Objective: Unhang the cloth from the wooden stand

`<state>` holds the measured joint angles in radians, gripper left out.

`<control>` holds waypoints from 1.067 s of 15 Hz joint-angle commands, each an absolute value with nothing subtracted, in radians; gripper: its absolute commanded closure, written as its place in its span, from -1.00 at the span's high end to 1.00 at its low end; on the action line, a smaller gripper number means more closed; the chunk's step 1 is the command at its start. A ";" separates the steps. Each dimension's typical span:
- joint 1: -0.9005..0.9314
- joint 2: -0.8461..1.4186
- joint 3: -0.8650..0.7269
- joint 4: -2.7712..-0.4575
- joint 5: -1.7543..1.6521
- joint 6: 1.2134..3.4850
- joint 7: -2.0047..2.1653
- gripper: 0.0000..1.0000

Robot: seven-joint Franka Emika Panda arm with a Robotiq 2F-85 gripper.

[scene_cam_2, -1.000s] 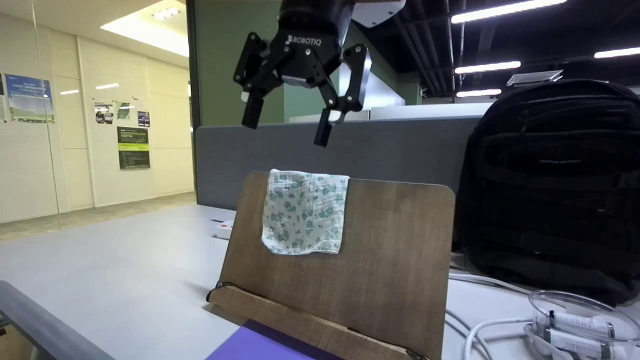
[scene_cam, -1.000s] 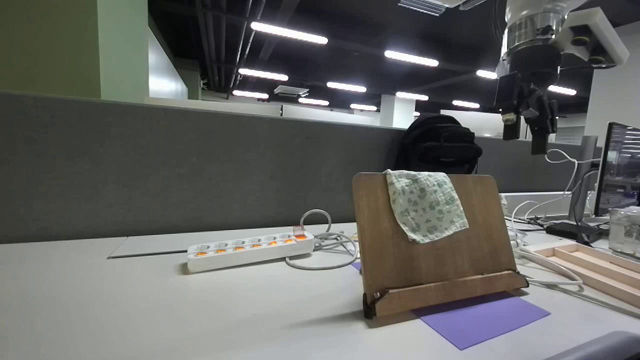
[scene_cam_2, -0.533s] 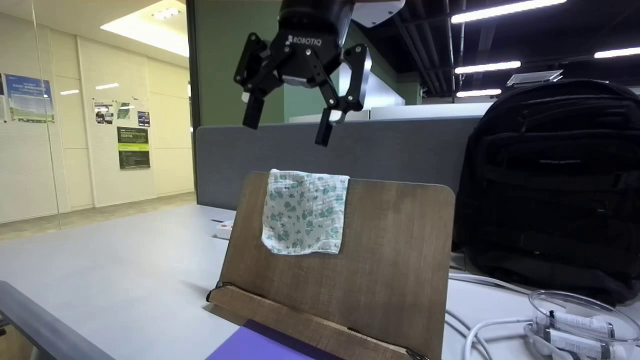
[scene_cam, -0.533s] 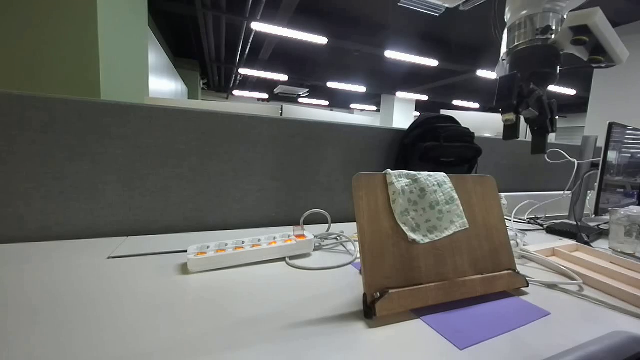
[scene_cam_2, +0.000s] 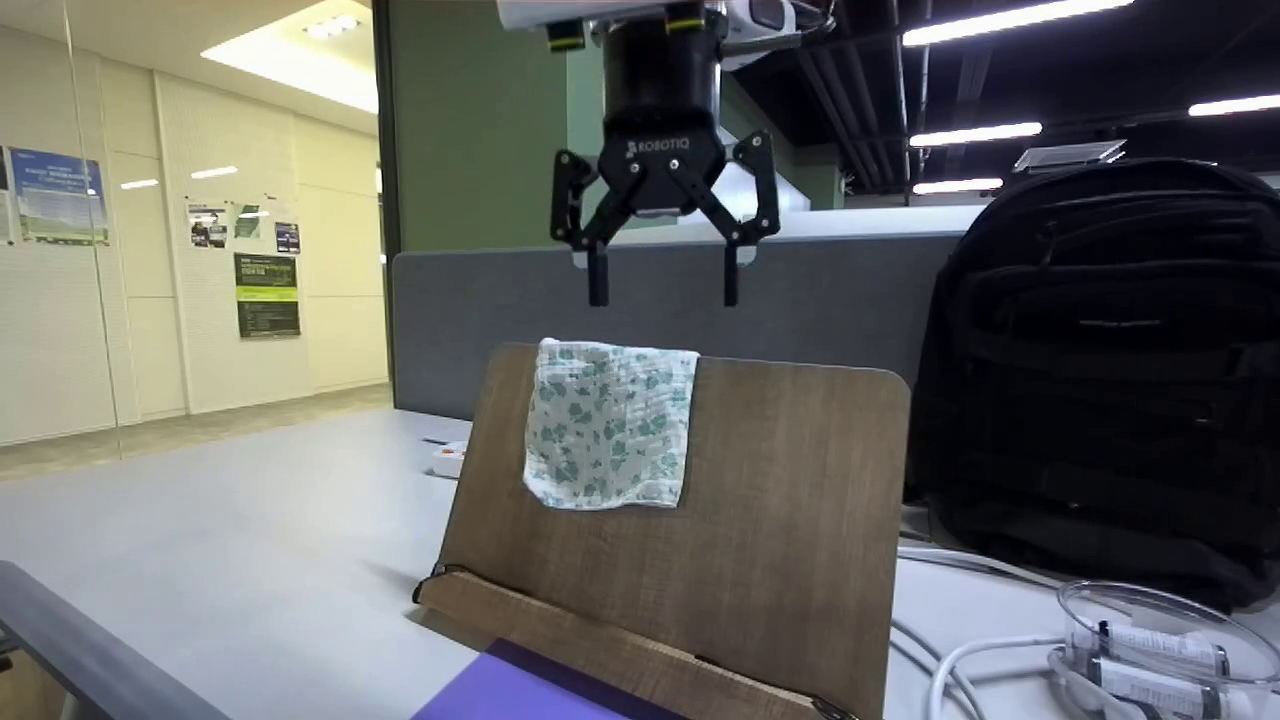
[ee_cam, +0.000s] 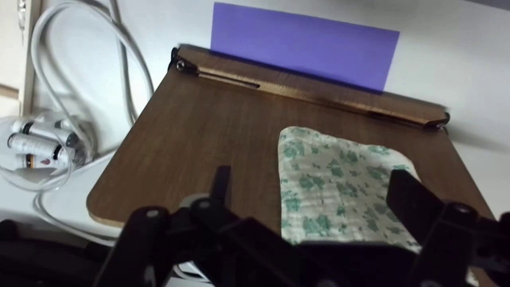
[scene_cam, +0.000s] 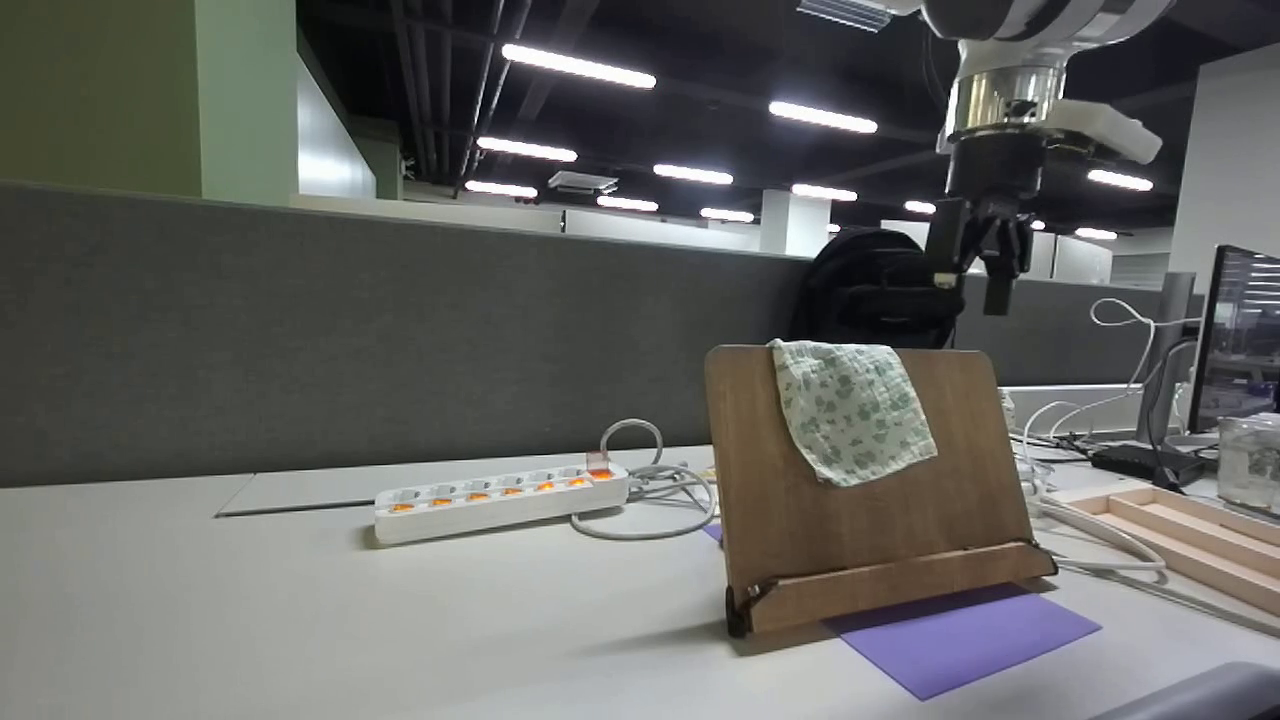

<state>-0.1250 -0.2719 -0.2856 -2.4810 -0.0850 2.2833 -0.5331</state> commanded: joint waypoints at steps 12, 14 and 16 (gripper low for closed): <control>-0.121 -0.090 -0.207 -2.500 -0.043 2.572 -0.508 1.00; -0.121 -0.084 -0.204 -2.500 -0.027 2.567 -0.516 0.46; -0.120 -0.080 -0.201 -2.502 -0.009 2.568 -0.521 0.16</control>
